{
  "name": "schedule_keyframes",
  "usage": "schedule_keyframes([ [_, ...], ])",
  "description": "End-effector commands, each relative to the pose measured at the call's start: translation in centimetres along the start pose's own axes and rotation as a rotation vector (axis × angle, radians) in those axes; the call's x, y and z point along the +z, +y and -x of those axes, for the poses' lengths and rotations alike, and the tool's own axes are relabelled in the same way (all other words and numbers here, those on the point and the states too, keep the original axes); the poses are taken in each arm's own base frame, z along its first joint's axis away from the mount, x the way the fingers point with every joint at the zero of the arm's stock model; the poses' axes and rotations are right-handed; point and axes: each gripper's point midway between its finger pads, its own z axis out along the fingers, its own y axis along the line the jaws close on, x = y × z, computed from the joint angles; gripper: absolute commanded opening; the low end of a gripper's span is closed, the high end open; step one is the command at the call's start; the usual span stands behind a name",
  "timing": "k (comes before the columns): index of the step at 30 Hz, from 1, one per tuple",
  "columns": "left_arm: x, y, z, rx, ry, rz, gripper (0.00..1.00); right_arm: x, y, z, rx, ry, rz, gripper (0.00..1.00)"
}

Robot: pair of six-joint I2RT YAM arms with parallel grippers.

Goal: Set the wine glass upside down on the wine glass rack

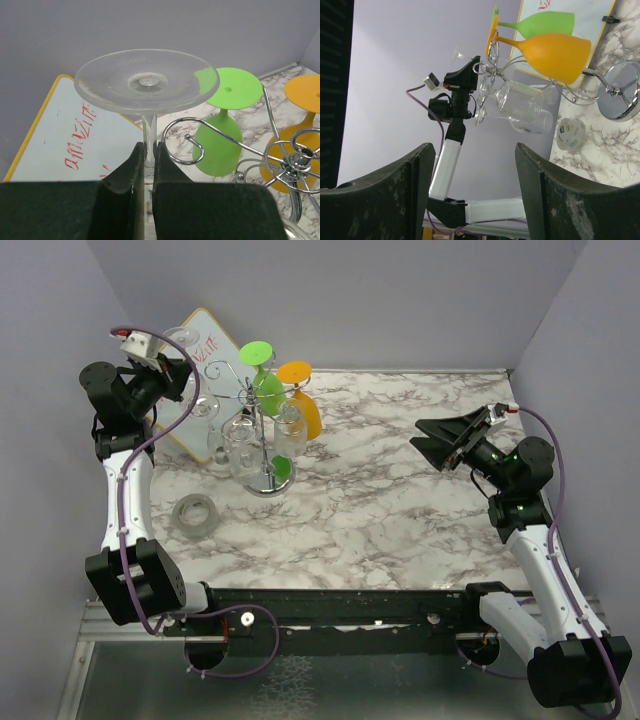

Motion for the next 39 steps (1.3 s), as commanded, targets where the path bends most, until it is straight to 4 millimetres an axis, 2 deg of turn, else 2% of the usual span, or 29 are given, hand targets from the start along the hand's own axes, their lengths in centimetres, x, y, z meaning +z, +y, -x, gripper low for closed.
schedule_keyframes([
  [1, -0.2, 0.1, 0.0, 0.098, 0.001, -0.034, 0.0, 0.1, -0.4, 0.3, -0.021, -0.019, 0.005, 0.69],
  [5, -0.4, 1.2, -1.3, 0.12, 0.045, 0.017, 0.0, 0.1, -0.8, 0.3, -0.014, -0.021, -0.002, 0.69],
  [8, -0.2, 1.1, -2.2, 0.118, 0.066, -0.008, 0.0, 0.2, -0.9, 0.5, -0.015, -0.025, -0.003, 0.69],
  [13, -0.2, -0.1, -3.6, 0.12, 0.086, -0.122, 0.0, 0.3, -0.9, 0.7, -0.021, -0.032, -0.005, 0.69],
  [23, -0.4, -2.8, -3.6, 0.066, 0.035, -0.351, 0.0, 0.2, -1.0, 0.8, -0.035, -0.049, -0.017, 0.69],
  [39, -0.6, -4.1, -5.2, 0.02, 0.053, -0.434, 0.0, -0.1, -0.6, 1.2, -0.07, -0.086, -0.028, 0.68],
])
